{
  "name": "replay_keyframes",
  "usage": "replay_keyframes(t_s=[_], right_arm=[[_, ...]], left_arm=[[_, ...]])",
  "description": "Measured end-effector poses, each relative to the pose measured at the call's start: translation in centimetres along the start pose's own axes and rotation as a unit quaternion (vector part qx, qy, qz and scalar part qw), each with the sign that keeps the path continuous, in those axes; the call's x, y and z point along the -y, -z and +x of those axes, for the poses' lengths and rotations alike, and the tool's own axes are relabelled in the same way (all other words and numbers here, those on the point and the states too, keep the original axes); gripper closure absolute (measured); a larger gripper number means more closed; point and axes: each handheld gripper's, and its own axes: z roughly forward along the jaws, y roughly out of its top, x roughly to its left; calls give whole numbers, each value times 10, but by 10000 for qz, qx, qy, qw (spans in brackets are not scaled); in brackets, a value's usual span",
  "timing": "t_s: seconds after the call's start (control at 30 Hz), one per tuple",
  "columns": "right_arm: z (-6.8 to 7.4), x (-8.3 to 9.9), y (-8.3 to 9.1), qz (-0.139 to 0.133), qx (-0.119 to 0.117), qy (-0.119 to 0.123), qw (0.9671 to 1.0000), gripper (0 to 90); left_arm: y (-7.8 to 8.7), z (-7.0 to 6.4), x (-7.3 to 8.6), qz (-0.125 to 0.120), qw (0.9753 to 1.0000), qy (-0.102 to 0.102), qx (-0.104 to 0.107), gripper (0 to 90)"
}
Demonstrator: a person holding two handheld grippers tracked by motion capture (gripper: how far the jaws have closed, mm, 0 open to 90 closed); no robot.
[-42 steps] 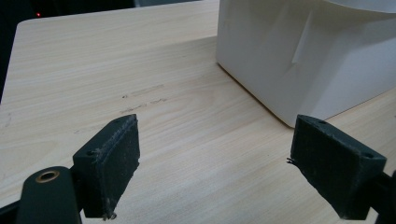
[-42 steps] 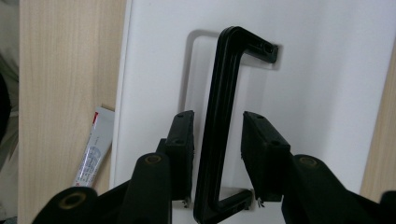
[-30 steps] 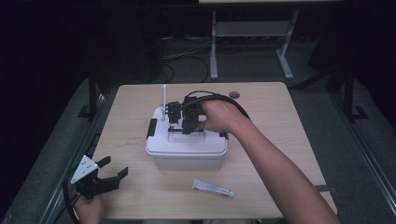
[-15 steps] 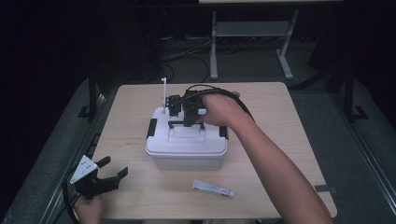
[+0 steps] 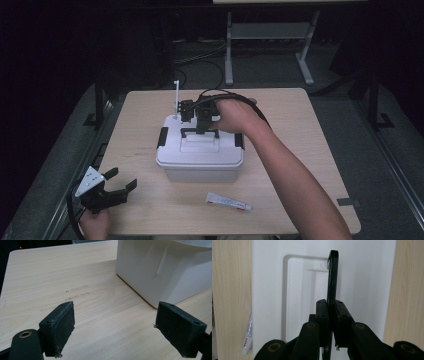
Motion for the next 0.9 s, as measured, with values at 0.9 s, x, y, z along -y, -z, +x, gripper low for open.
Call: replay_keyframes(t_s=[0.9], right_arm=[[-7, 5, 6, -153, -136, -185, 9996, 841]], left_arm=[[-1, 0, 0, 10, 10000, 6, -2, 150]])
